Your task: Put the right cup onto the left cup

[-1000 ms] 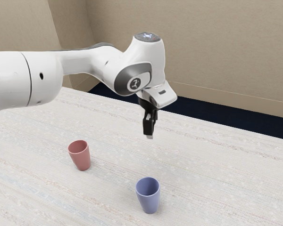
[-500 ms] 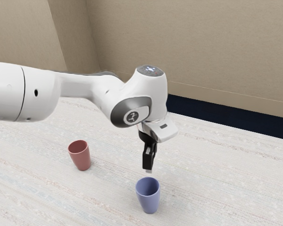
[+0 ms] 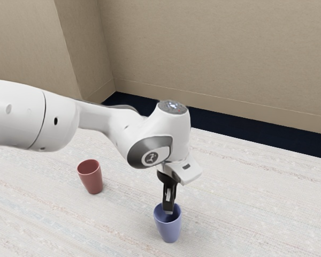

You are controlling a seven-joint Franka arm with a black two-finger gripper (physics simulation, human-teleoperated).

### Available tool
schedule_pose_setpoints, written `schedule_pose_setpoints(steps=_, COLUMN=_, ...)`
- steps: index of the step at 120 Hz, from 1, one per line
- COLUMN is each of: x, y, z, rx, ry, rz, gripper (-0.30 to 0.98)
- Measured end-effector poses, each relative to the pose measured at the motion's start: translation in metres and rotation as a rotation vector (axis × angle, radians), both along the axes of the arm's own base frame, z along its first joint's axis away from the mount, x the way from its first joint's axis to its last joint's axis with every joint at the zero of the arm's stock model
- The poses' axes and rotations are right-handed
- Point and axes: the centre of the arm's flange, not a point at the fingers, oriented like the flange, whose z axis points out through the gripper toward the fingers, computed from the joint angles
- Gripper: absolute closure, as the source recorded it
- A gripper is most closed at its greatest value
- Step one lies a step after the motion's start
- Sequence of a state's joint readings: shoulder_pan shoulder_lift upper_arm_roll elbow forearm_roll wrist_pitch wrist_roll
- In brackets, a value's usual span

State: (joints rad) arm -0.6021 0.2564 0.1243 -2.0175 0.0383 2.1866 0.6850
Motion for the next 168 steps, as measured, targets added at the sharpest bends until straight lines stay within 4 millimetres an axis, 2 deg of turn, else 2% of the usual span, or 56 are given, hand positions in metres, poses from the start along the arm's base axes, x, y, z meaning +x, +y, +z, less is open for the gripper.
schedule_pose_setpoints(steps=12, x=-0.006, y=0.001, z=-0.007, rx=-0.007, ry=0.000, rz=0.015, gripper=0.57)
schedule_pose_setpoints(steps=27, x=-0.007, y=0.000, z=-0.005, rx=-0.017, ry=-0.013, rz=0.030, gripper=0.68)
schedule_pose_setpoints(steps=57, x=-0.010, y=-0.001, z=0.003, rx=-0.031, ry=-0.032, rz=0.058, gripper=0.76)
schedule_pose_setpoints(steps=73, x=-0.013, y=0.010, z=0.028, rx=-0.051, ry=-0.059, rz=0.089, gripper=0.77)
schedule_pose_setpoints(steps=86, x=-0.005, y=0.035, z=0.042, rx=-0.055, ry=-0.069, rz=0.144, gripper=0.78)
schedule_pose_setpoints(steps=105, x=-0.002, y=0.072, z=0.086, rx=-0.066, ry=-0.094, rz=0.215, gripper=0.78)
schedule_pose_setpoints(steps=131, x=-0.001, y=0.128, z=0.126, rx=-0.043, ry=-0.108, rz=0.308, gripper=0.79)
schedule_pose_setpoints(steps=155, x=-0.002, y=0.205, z=0.143, rx=-0.013, ry=-0.089, rz=0.450, gripper=0.79)
schedule_pose_setpoints(steps=168, x=-0.003, y=0.235, z=0.148, rx=-0.001, ry=-0.086, rz=0.505, gripper=0.79)
